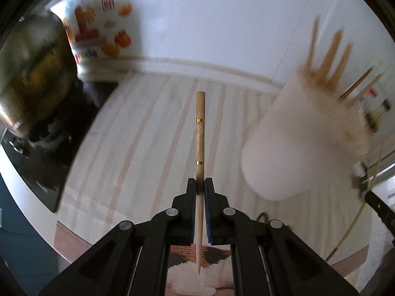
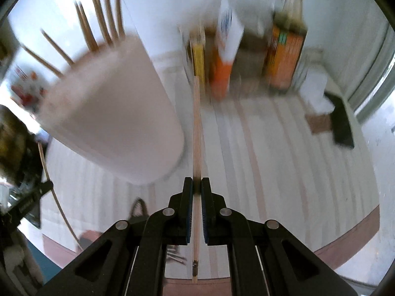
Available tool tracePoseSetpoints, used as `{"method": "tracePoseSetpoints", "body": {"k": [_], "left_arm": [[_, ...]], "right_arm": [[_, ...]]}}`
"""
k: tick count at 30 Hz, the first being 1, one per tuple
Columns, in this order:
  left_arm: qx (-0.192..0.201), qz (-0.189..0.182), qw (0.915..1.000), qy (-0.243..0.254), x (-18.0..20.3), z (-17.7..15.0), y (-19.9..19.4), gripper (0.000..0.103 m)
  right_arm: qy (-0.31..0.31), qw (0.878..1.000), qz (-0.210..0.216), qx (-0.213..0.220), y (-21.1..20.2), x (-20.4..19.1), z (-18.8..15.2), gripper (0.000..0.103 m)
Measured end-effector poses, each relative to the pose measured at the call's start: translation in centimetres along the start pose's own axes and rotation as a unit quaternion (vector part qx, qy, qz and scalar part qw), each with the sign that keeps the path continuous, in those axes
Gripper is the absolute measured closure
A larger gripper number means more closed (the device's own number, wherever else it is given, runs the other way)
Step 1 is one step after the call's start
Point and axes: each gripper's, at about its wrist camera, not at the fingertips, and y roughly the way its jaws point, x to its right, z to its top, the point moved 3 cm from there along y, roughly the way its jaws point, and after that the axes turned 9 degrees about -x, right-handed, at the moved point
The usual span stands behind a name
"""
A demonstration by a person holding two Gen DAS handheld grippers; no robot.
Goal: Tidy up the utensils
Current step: 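Carry both chopsticks over the holder and lower them in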
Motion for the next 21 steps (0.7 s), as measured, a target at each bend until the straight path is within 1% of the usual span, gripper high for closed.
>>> {"method": "tracePoseSetpoints", "body": {"k": [3, 6, 8, 10, 13, 16, 19, 21], "left_arm": [[0.047, -0.013, 0.9988, -0.004, -0.2, 1.3, -4.1, 0.099], [0.101, -0.028, 0.9945, -0.004, 0.5, 3.1, -9.1, 0.099], [0.137, -0.042, 0.9898, -0.002, 1.2, 4.2, -12.5, 0.099], [0.164, -0.060, 0.9847, -0.003, 1.7, 5.2, -15.5, 0.099], [0.203, -0.073, 0.9764, 0.007, 3.5, 6.6, -19.0, 0.099], [0.223, -0.088, 0.9709, 0.013, 5.0, 8.6, -20.4, 0.099], [0.221, -0.113, 0.9686, 0.016, 6.7, 10.5, -20.9, 0.099], [0.220, -0.115, 0.9684, 0.023, 8.1, 11.8, -20.6, 0.099]], "right_arm": [[0.003, 0.999, 0.021, 0.046, -3.4, 0.0, 1.6, 0.096], [0.008, 0.995, 0.045, 0.090, -6.8, 0.0, 3.3, 0.096], [0.010, 0.991, 0.062, 0.118, -9.1, -0.3, 4.7, 0.096], [0.009, 0.987, 0.076, 0.141, -11.0, -0.5, 6.0, 0.097], [0.008, 0.981, 0.093, 0.169, -13.2, -1.3, 8.2, 0.097], [0.009, 0.976, 0.106, 0.190, -14.7, -2.2, 10.0, 0.097], [0.005, 0.971, 0.112, 0.210, -15.4, -3.2, 12.2, 0.097], [0.006, 0.969, 0.118, 0.219, -15.3, -3.7, 13.7, 0.097]]}}
